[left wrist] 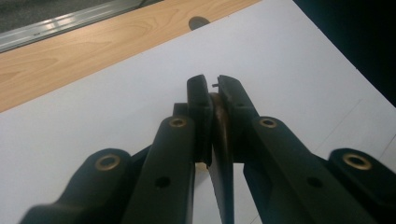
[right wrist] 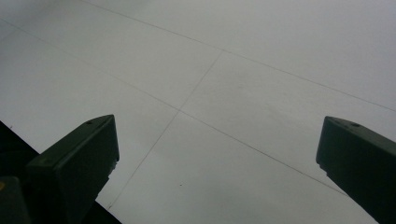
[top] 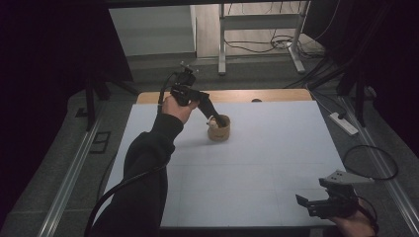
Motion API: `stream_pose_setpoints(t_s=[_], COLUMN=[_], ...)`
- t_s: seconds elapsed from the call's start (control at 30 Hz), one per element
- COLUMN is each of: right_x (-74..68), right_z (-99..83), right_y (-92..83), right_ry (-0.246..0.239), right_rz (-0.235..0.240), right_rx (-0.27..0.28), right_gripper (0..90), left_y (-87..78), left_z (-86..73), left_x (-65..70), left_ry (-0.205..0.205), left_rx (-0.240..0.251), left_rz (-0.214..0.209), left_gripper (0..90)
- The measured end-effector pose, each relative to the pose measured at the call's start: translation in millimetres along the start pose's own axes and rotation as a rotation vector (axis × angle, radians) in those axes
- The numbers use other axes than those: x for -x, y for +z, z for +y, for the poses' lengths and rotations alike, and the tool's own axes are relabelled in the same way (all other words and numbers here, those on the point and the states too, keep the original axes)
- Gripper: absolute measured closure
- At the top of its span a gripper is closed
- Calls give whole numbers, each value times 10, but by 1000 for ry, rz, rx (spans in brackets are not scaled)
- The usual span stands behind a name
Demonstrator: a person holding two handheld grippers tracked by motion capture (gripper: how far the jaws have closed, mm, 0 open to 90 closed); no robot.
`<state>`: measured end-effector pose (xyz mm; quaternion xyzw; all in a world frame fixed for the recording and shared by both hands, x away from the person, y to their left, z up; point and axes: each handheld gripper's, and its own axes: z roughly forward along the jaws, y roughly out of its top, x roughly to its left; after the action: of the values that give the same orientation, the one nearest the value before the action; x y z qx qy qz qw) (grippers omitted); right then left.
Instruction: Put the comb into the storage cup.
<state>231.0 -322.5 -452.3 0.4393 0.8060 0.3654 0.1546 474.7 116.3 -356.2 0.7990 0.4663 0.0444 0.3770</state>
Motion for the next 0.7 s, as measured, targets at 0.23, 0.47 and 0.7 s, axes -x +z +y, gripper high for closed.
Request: stream_pose_setpoints(t_s=[0.23, 0.47, 0.7], right_x=[1, 0, -1], right_z=[-2, -2, -1], right_y=[-2, -2, 0], right_ry=[1, -1, -5], right_rz=[3, 5, 5], right_rx=[1, 1, 0], right_gripper=[0, 0, 0], left_y=[92, 144, 141], left_z=[0, -8, -20], left_x=[2, -28, -87], left_ry=[3, -8, -21], left_rx=[-20, -20, -17], left_rz=[9, 2, -11], left_gripper=[838, 837, 834])
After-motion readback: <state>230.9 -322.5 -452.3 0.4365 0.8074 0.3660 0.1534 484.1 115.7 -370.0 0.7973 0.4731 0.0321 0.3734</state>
